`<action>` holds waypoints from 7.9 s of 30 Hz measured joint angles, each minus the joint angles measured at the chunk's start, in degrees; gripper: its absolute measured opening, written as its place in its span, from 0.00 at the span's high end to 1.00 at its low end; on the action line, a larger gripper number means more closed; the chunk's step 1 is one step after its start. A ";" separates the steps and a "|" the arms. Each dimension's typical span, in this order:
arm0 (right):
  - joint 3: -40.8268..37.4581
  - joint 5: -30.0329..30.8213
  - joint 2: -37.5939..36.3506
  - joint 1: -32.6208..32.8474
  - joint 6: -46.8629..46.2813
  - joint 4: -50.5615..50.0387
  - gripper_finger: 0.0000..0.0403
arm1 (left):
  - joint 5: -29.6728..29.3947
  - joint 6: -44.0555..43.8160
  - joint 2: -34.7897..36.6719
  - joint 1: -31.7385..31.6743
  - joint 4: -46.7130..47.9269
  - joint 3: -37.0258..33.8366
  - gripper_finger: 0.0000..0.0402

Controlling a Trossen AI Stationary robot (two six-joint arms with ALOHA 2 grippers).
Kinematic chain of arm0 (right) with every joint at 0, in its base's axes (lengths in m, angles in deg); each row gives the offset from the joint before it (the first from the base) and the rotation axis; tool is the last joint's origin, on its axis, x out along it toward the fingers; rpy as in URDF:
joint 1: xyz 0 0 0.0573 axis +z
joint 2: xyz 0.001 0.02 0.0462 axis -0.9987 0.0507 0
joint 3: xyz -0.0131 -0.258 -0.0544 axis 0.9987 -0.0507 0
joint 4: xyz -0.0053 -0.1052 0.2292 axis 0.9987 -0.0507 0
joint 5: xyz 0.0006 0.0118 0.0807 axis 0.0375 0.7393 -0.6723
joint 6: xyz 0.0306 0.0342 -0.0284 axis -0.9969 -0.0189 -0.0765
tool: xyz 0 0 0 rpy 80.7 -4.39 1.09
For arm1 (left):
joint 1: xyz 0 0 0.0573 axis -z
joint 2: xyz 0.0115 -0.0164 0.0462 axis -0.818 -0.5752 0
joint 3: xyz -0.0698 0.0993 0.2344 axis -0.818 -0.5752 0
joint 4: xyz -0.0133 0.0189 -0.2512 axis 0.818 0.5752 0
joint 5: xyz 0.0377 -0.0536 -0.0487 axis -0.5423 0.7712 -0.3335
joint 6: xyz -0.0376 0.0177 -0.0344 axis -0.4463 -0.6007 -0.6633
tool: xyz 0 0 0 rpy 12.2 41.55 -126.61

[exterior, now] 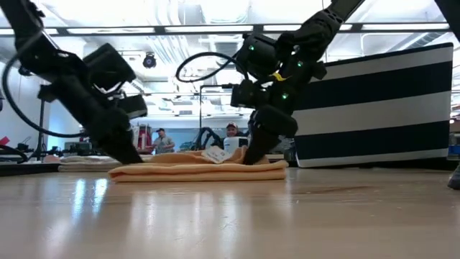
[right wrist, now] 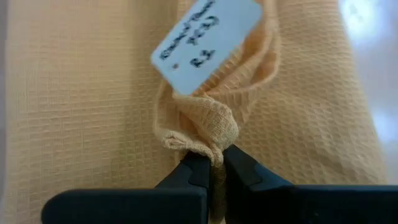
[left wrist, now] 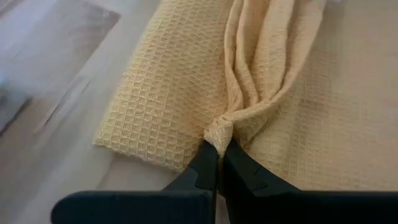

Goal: Fold towel
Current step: Fold the yellow towel

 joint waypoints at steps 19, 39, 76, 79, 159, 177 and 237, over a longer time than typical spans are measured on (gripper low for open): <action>0.67 -0.47 -3.22 -5.39 2.30 -0.38 0.98 | -0.85 4.00 10.87 -4.12 18.42 8.28 1.00; 0.74 1.16 -11.23 -6.38 4.58 1.68 0.98 | 0.99 8.32 13.48 -6.08 24.10 15.10 1.00; -15.59 -7.12 -10.44 4.10 -9.97 2.86 0.98 | 6.99 -9.63 -9.31 17.66 -6.17 10.01 1.00; -15.74 -6.98 -10.05 4.10 -9.56 3.77 0.98 | 7.67 -9.67 -13.65 17.49 -8.51 11.18 1.00; -8.01 4.76 -6.22 7.73 -7.85 1.17 0.98 | 14.47 -6.67 -2.04 9.75 -10.91 -1.67 1.00; -7.41 -2.91 -3.14 11.47 -5.56 6.37 0.98 | 12.39 -7.46 0.73 10.12 -6.01 -1.64 1.00; -1.41 -0.92 -7.53 14.26 -5.95 -2.87 0.48 | 6.34 -5.37 16.43 15.20 23.09 10.49 0.95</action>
